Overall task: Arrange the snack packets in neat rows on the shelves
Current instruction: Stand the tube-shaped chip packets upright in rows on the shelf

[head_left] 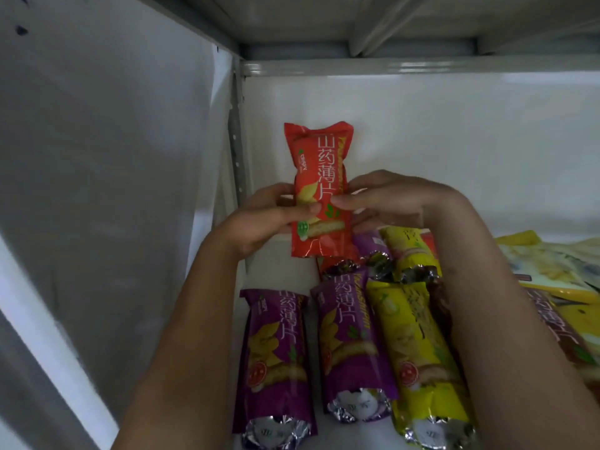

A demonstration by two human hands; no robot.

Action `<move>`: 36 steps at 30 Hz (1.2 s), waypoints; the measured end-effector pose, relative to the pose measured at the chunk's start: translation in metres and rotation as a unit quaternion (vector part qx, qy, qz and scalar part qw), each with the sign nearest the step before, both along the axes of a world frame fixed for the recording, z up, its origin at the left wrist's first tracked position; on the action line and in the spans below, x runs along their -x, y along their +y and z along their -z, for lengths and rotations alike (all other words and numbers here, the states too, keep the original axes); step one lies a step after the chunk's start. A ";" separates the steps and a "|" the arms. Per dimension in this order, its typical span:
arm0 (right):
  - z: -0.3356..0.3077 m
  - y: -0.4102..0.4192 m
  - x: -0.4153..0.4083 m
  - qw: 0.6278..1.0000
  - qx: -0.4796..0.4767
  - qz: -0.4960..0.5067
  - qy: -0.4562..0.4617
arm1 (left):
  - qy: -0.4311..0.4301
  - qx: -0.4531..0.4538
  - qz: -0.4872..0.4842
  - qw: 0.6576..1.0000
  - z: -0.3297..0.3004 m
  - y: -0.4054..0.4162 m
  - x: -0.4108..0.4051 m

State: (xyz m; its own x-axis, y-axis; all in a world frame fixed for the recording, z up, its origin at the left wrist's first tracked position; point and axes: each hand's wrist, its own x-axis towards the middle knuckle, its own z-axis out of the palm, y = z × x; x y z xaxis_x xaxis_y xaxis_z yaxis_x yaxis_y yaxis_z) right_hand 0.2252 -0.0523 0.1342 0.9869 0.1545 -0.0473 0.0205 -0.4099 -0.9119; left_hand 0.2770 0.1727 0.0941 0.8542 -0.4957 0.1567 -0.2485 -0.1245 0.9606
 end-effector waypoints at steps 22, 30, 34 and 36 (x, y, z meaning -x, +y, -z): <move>0.004 -0.013 0.014 0.972 0.161 -0.148 -0.091 | -0.041 0.035 0.051 0.997 -0.031 -0.005 -0.007; 0.005 -0.017 0.012 0.976 0.150 -0.143 -0.068 | -0.063 0.071 0.021 0.995 -0.029 -0.003 -0.007; 0.004 -0.011 0.013 0.983 0.113 -0.120 -0.084 | -0.088 0.028 0.018 0.996 -0.030 0.000 -0.006; 0.008 -0.011 0.011 0.982 0.114 -0.132 -0.076 | -0.086 0.010 0.029 0.996 -0.030 0.001 -0.007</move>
